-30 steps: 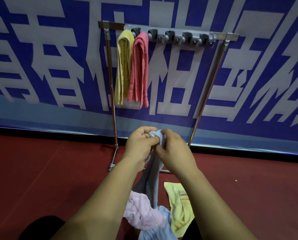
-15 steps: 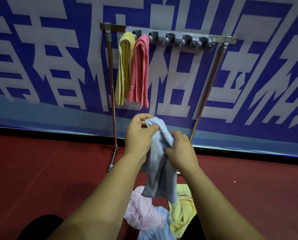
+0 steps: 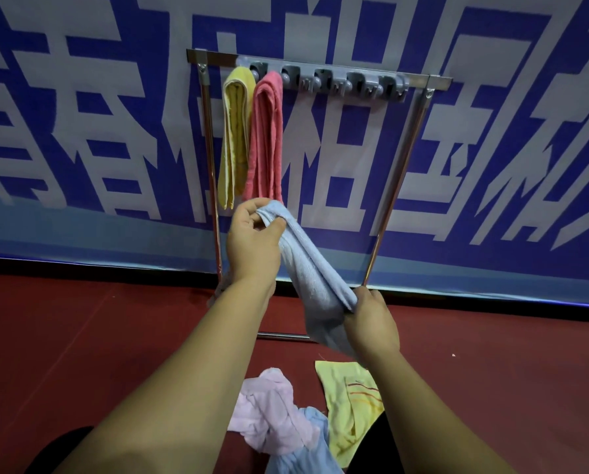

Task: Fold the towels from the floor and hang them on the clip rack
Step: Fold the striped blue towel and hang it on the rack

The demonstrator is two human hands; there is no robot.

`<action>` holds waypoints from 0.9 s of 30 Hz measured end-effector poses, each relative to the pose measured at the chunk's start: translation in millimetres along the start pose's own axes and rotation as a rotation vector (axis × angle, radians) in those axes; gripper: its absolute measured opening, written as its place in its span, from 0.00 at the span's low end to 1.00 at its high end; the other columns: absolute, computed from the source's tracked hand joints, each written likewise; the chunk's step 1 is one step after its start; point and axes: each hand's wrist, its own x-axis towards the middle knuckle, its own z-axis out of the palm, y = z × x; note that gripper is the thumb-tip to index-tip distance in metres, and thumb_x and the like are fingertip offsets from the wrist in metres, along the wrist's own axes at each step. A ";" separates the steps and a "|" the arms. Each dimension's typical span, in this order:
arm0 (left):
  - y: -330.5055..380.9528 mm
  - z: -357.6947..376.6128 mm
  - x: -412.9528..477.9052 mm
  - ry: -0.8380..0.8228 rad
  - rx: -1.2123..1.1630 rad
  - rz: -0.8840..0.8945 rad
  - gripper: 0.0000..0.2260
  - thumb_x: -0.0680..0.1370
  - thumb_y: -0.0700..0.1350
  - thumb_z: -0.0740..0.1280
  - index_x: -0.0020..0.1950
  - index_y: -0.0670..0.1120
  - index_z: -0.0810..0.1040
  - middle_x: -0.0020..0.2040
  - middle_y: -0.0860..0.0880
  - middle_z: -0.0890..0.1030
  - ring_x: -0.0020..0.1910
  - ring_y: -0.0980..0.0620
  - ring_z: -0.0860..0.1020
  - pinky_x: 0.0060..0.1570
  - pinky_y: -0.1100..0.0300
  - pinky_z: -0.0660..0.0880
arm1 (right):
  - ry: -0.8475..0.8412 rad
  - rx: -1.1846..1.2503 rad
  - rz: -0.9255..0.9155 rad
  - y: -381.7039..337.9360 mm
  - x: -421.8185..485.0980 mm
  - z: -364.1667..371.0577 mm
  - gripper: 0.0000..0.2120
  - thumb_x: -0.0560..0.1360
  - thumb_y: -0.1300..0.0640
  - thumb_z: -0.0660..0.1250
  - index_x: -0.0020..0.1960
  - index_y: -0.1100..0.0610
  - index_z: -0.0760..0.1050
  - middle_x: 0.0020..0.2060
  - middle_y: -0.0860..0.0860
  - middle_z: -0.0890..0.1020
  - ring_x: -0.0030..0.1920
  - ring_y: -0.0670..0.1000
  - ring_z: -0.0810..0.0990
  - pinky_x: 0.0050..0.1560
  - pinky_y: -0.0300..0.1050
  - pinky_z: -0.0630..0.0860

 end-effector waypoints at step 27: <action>21.7 12.4 15.9 -0.072 -0.191 -0.006 0.16 0.78 0.38 0.77 0.63 0.50 0.79 0.56 0.48 0.88 0.56 0.45 0.87 0.59 0.40 0.84 | -0.028 0.132 0.047 26.0 -26.8 48.3 0.06 0.76 0.62 0.65 0.50 0.55 0.70 0.46 0.52 0.75 0.39 0.56 0.75 0.39 0.50 0.71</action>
